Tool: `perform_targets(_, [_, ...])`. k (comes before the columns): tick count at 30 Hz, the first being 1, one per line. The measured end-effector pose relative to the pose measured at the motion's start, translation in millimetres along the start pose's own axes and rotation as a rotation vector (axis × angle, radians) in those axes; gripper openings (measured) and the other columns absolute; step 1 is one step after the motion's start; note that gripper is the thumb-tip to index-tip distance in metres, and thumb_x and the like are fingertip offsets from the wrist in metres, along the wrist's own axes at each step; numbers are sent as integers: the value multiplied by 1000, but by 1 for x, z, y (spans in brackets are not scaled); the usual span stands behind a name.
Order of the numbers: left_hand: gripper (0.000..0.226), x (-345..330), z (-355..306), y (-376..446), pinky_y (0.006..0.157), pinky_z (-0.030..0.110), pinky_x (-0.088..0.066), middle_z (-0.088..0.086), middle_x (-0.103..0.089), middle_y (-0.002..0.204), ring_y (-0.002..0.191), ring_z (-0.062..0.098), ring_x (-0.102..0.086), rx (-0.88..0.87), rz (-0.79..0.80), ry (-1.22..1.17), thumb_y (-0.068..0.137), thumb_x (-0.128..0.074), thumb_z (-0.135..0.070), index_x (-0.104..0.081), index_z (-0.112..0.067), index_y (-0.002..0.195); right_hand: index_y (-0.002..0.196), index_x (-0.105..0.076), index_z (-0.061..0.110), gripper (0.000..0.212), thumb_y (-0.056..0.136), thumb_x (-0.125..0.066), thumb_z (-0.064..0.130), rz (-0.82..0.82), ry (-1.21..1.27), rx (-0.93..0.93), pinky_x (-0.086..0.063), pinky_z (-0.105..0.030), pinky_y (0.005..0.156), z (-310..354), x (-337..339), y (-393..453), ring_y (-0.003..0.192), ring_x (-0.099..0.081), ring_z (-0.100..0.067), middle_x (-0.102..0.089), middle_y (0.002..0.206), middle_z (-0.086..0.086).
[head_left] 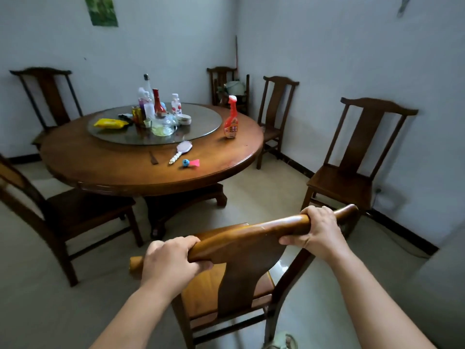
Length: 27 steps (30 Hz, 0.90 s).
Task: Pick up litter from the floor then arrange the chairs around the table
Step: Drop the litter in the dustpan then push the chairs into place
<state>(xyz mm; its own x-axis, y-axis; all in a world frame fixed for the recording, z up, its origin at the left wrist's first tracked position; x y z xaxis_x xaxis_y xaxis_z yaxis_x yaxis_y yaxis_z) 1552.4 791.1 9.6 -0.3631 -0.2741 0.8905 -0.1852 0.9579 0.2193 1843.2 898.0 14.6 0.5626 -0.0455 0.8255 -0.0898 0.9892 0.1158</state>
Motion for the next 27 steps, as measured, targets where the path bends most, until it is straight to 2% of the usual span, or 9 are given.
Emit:
perform_targets(3, [35, 7, 24, 9, 95, 30, -28, -18, -65, 95, 98, 9, -56, 56, -47, 33, 73, -64, -59, -59, -42, 103, 93, -43, 31, 67, 46, -76, 66, 2, 5, 46, -32, -55, 102, 24, -19, 17, 126, -26, -24, -38, 106, 8])
perform_targets(6, [36, 16, 53, 24, 94, 32, -24, -17, -65, 92, 99, 10, -56, 115, -90, 76, 70, -68, -58, -59, -43, 102, 94, -42, 30, 67, 48, -75, 66, 29, 25, 55, -28, -60, 103, 50, -43, 36, 133, -17, -26, -42, 119, 2])
perform_targets(12, [37, 27, 104, 58, 96, 38, -22, -18, -56, 94, 106, 16, -49, 263, -37, 147, 66, -73, -56, -58, -46, 98, 89, -39, 28, 68, 46, -73, 68, -44, 93, 81, -29, -67, 100, 88, -77, 54, 134, -14, -27, -44, 120, -2])
perform_targets(18, [34, 17, 98, 74, 102, 40, -18, -17, -51, 96, 110, 14, -45, 366, 26, 181, 67, -66, -65, -50, -47, 92, 93, -45, 26, 70, 43, -71, 69, -30, 131, 122, -28, -71, 98, 80, -80, 77, 135, -14, -28, -45, 121, -3])
perform_targets(22, [53, 9, 84, 74, 111, 51, -7, -13, -50, 105, 119, 18, -39, 479, 27, 161, 61, -47, -82, -52, -42, 96, 91, -43, 29, 68, 43, -72, 68, 2, 152, 141, -27, -71, 98, 74, -76, 88, 135, -11, -27, -44, 124, -4])
perform_targets(25, [58, 8, 76, 70, 110, 61, 5, -10, -49, 117, 128, 20, -30, 567, 14, 162, 59, -44, -84, -49, -42, 98, 92, -47, 27, 74, 40, -55, 79, 29, 189, 141, -26, -69, 99, 71, -73, 90, 135, -8, -23, -43, 124, -3])
perform_targets(27, [57, 6, 70, 67, 107, 66, 7, -9, -46, 125, 134, 19, -24, 595, -6, 147, 61, -48, -81, -46, -41, 103, 94, -47, 27, 75, 40, -52, 80, 58, 194, 141, -25, -70, 100, 70, -74, 91, 135, -6, -22, -40, 126, -2])
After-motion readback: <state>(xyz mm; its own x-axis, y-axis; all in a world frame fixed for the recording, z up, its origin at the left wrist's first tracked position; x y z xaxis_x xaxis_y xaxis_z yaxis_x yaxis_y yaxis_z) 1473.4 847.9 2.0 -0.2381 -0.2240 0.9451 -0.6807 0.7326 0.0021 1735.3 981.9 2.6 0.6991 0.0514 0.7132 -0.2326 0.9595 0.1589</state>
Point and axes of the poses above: each hand's wrist, its own y-axis towards the middle knuckle, its own x-axis out of the back of the hand, z = x × y, the point moved 7 cm from there along y, towards the middle knuckle
